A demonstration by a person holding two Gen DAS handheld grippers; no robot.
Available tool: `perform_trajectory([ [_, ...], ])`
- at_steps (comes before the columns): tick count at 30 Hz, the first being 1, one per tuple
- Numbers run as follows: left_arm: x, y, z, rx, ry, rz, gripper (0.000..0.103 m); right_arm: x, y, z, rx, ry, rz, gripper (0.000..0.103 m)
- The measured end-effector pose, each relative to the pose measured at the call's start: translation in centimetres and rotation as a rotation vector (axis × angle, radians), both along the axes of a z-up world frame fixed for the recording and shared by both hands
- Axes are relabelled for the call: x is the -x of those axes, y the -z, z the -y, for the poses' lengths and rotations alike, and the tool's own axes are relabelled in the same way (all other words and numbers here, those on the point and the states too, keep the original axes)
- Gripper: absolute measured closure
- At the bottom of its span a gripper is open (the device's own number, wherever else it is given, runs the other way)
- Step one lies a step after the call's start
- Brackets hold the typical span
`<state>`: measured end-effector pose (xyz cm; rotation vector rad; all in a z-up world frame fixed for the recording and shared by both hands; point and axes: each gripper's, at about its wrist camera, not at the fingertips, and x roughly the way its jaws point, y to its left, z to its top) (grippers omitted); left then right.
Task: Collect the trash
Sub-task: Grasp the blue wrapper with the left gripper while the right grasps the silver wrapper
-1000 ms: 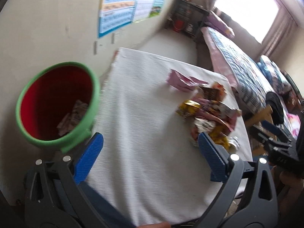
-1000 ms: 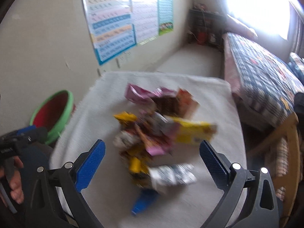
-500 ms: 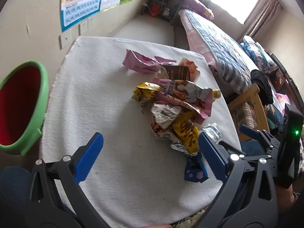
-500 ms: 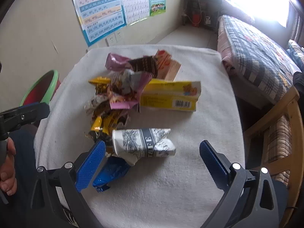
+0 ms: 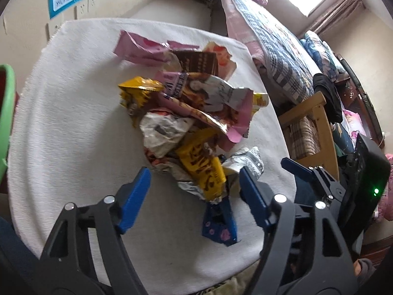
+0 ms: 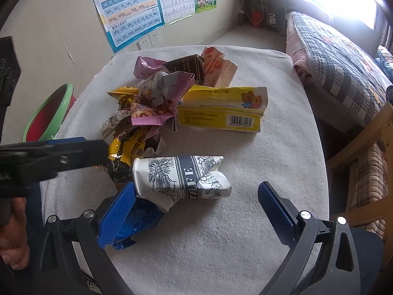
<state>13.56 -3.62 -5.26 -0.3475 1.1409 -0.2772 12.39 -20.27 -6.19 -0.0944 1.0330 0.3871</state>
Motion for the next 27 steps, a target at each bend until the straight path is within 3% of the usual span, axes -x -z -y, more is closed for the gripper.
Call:
perform_trajectory([
  [5,-1.1,1.2,0.1,0.051,-0.024,-0.052,0.064,-0.4,0.4,-0.3,-0.010,-0.008,-0.006,0.008],
  [11,-1.0,1.6,-0.5,0.090,-0.034,-0.070,0.095,-0.5,0.9,-0.4,-0.040,-0.033,-0.031,0.029],
  [15,-0.5,1.0,-0.9,0.092,-0.029,-0.054,0.098,-0.2,0.4,-0.7,-0.052,-0.046,-0.013,0.042],
  [27,0.9,-1.3,-1.1,0.052,-0.012,0.005,0.098,0.2,-1.1,0.5,-0.097,-0.001,0.003,0.056],
])
